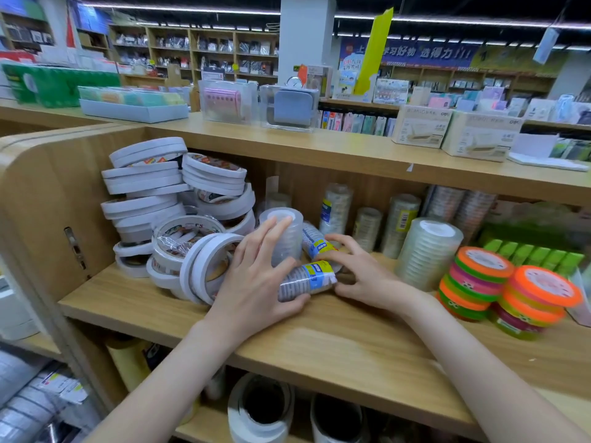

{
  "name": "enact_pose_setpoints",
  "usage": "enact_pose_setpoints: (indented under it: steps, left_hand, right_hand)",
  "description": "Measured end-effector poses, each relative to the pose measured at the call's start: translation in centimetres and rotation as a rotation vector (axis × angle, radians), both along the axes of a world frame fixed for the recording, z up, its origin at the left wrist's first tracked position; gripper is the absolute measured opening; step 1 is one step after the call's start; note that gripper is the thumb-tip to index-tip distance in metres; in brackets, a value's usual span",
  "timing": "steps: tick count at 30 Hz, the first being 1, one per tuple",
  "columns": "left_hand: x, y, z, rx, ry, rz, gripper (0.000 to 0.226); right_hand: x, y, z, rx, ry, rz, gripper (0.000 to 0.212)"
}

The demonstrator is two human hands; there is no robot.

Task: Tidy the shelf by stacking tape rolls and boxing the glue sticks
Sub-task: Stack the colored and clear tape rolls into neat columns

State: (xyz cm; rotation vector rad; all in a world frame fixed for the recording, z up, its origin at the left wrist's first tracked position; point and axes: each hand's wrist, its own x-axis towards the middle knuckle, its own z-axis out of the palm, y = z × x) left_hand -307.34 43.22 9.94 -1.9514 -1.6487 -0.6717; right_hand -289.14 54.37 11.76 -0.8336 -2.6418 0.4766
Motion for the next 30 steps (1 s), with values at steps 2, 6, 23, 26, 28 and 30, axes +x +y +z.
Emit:
enact_pose_setpoints:
  steps: [2, 6, 23, 26, 28, 30]
  left_hand:
    - [0.0, 0.0, 0.0, 0.006, -0.017, -0.008, 0.041]
    - [0.0, 0.0, 0.1, 0.013, -0.041, -0.015, 0.040]
    - [0.2, 0.3, 0.0, -0.001, -0.017, 0.014, 0.044]
    - [0.1, 0.3, 0.0, 0.002, -0.017, 0.012, 0.045]
    - [0.1, 0.4, -0.1, 0.005, -0.012, 0.012, 0.044]
    - [0.1, 0.5, -0.2, 0.007, -0.008, 0.012, 0.044]
  right_hand:
    - [0.6, 0.1, -0.1, 0.030, 0.069, -0.044, 0.041]
    - [2.7, -0.5, 1.6, 0.219, 0.347, -0.164, 0.040]
    - [1.6, -1.1, 0.7, 0.021, 0.452, -0.539, 0.079]
    - [0.8, -0.9, -0.3, -0.030, 0.281, -0.677, 0.059]
    - [0.4, -0.4, -0.3, -0.043, 0.250, -0.696, 0.056]
    - [0.1, 0.1, -0.1, -0.053, 0.277, -0.681, 0.051]
